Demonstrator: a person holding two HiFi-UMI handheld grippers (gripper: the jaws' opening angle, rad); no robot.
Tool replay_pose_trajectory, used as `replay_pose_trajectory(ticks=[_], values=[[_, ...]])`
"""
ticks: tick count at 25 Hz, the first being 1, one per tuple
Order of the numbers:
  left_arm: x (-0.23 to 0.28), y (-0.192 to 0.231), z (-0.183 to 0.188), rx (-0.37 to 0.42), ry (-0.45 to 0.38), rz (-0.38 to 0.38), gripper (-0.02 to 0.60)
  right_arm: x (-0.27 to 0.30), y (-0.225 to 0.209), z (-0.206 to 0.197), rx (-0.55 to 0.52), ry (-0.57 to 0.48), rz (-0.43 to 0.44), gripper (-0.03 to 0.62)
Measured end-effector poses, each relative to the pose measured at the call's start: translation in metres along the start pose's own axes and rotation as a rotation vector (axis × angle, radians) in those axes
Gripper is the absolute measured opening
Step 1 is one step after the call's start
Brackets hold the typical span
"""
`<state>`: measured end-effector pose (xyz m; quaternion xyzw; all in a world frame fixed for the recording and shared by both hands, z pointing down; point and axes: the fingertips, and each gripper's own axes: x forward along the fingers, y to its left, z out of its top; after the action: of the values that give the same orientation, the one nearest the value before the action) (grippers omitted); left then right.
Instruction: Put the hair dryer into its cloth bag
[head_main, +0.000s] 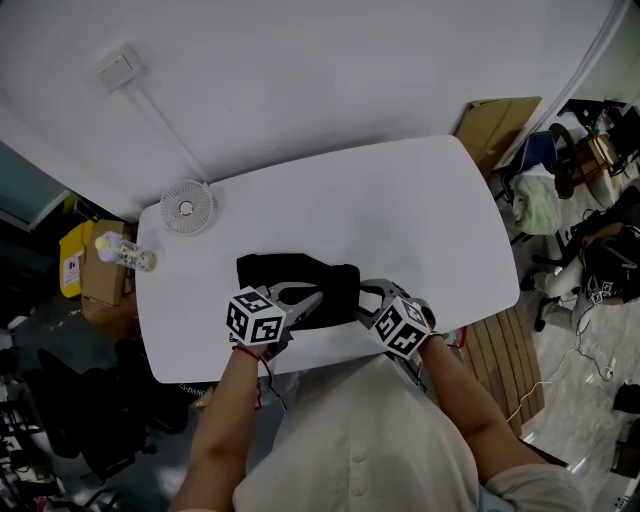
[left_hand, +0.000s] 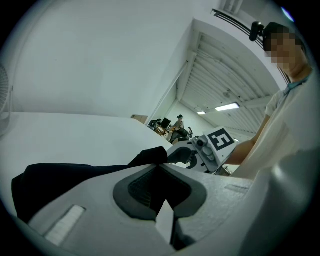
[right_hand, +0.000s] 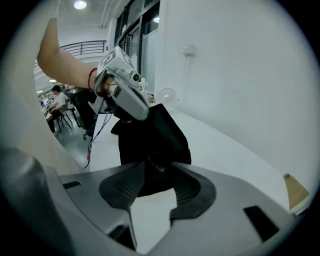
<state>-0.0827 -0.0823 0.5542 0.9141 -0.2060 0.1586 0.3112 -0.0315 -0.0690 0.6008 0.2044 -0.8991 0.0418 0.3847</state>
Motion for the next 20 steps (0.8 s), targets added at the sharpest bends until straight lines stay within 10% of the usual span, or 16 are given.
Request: replay_pose_trajectory(ticks=[17, 20], values=[[0.042, -0.004, 0.016, 0.04, 0.013, 0.006, 0.021, -0.053, -0.024, -0.024, 0.31, -0.133, -0.126, 0.164], [0.055, -0.004, 0.003, 0.082, 0.074, 0.035, 0.132, -0.055, -0.027, -0.023, 0.326, -0.148, -0.135, 0.163]])
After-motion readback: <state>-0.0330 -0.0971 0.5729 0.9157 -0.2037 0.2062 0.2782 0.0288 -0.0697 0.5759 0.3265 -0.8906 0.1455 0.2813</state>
